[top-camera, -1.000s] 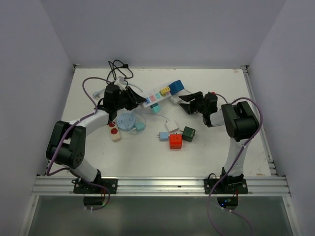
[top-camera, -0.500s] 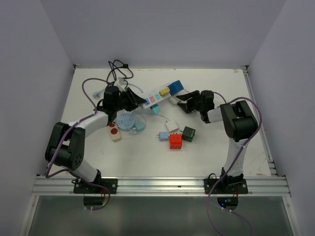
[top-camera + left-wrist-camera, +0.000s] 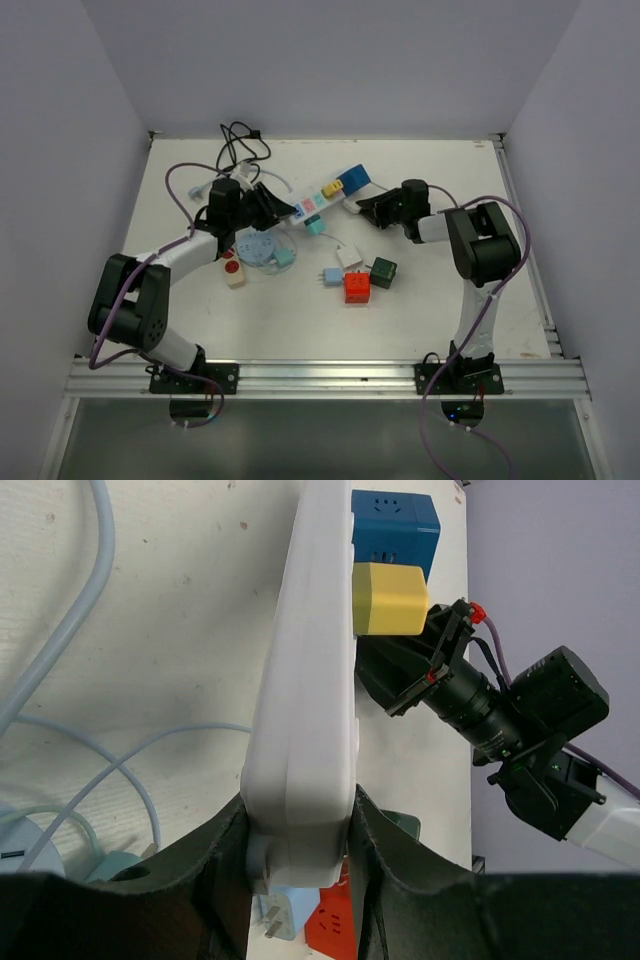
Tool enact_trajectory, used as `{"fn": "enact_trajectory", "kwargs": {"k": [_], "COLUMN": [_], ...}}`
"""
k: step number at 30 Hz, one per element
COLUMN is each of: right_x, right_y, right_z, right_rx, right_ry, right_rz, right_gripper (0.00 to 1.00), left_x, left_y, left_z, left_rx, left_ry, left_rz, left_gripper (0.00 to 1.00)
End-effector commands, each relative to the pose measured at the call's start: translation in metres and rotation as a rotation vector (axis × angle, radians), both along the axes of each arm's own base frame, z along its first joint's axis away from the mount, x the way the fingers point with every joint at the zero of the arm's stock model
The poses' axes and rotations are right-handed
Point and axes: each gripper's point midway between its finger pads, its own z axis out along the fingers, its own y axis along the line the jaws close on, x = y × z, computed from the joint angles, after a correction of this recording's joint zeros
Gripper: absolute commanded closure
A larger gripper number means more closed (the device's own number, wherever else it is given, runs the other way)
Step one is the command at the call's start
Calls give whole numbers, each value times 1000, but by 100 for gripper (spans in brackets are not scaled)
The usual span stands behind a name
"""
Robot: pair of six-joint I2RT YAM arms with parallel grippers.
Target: Pull the plug off the socket
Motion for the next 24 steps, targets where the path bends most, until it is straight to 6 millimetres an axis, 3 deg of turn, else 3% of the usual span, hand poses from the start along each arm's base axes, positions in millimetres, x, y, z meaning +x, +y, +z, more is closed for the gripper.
{"fn": "enact_trajectory", "kwargs": {"k": [1, 7, 12, 14, 21, 24], "right_x": [11, 5, -11, -18, -38, -37], "right_y": [1, -4, -12, -16, -39, -38], "right_z": [-5, 11, 16, 21, 5, 7], "right_rx": [-12, -21, -65, -89, -81, -74], "right_ry": [18, -23, -46, -62, -39, -50], "right_rz": [-41, -58, -23, -6, -15, -9], "right_gripper": [72, 100, 100, 100, 100, 100], "left_x": [-8, -17, -12, -8, 13, 13], "left_y": [-2, -1, 6, 14, 63, 66], "left_z": [12, -7, -15, -17, -11, -13], "left_rx": [-28, -36, -42, -71, -96, -90], "left_ry": [-38, 2, 24, 36, 19, 18], "left_rz": [-30, -35, -7, 13, 128, 138], "left_gripper": [100, 100, 100, 100, 100, 100]}}
